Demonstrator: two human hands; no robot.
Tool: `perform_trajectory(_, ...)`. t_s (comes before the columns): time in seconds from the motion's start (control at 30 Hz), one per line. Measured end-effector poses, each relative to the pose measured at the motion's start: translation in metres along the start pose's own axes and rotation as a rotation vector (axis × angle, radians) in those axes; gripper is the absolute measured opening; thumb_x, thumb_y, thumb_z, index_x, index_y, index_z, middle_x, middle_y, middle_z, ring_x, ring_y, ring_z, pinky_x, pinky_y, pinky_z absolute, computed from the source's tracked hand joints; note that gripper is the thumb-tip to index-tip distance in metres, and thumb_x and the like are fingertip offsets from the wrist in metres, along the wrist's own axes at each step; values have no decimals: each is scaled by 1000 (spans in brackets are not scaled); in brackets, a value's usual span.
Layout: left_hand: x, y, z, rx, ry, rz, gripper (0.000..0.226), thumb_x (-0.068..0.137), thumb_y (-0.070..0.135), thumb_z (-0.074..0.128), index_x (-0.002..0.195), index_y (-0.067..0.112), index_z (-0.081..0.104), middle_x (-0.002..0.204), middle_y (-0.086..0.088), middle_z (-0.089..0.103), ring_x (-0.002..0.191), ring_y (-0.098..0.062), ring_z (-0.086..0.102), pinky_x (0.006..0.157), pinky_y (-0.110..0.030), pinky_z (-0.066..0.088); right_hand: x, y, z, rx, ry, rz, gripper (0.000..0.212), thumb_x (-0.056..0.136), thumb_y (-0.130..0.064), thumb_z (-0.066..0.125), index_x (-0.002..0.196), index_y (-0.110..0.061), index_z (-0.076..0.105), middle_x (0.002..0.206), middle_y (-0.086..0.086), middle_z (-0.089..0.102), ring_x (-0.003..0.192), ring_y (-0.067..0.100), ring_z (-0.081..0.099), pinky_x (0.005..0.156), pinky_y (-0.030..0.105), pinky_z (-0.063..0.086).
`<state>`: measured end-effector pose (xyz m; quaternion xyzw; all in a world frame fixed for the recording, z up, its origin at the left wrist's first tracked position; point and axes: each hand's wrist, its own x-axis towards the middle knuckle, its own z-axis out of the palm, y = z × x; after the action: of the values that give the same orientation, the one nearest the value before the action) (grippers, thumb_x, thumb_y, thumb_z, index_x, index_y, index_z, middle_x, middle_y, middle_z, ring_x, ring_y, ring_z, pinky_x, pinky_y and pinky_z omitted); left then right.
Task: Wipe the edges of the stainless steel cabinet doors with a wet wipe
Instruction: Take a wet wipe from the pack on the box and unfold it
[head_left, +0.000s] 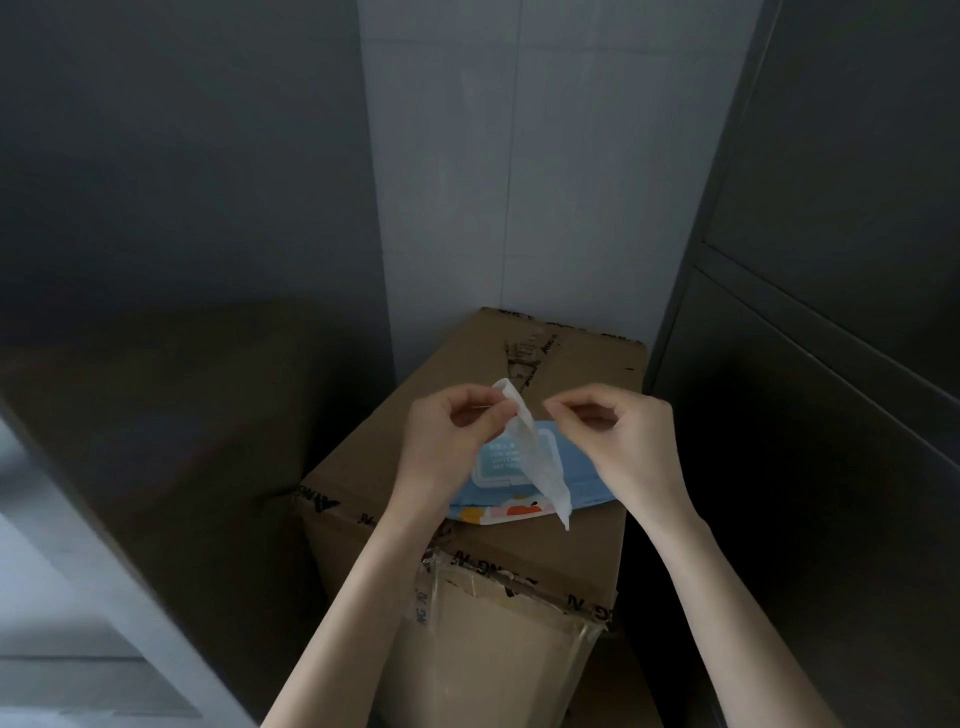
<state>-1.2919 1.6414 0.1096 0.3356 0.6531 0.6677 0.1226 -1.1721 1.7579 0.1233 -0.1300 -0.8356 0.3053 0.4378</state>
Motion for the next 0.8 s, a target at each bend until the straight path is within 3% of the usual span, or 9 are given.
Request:
perform_trajectory(0.13,-1,1,5,15,-50,25,13,80,28,75,76,39,73,84,19,72,84,2,67,78,-23,56,-1,-8,1,-38,-45,-88,27,80,-36,64,90,-14,76,81,-8,71,72,3,66,65,17,55)
perform_trajectory(0.23,-1,1,4,45,-80,52,21,81,29,75,74,48,73,86,18,72,89,-1,67,85,-32,56,-1,-3,1,-98,-19,-107,18,79,-27,72,87,-12,76,80,-3,73,71,5,66,63,26,58)
perform_trajectory(0.37,-3,-1,4,56,-87,60,21,80,23,75,72,43,73,84,19,72,86,0,67,77,-23,53,-2,0,1,-64,-14,-80,20,78,-28,67,80,-10,75,75,-4,71,69,7,66,60,30,58)
perform_trajectory(0.53,-6,0,8,49,-99,96,24,81,13,72,75,36,73,81,19,72,85,5,66,68,-8,48,-2,6,2,38,-26,6,7,77,-15,70,72,-20,69,66,-18,63,67,0,63,58,9,48)
perform_trajectory(0.73,-2,-3,1,69,-64,18,25,82,16,71,68,36,71,85,20,72,87,0,66,83,-26,53,-2,17,-5,92,-33,83,18,77,-4,70,70,-21,67,69,-12,68,68,2,63,63,9,49)
perform_trajectory(0.8,-1,-5,-2,17,-58,-14,21,85,13,69,72,30,70,85,17,72,86,-3,68,80,-25,55,-1,22,-10,109,-59,96,17,79,-7,71,76,-24,69,74,-16,69,72,0,64,66,7,48)
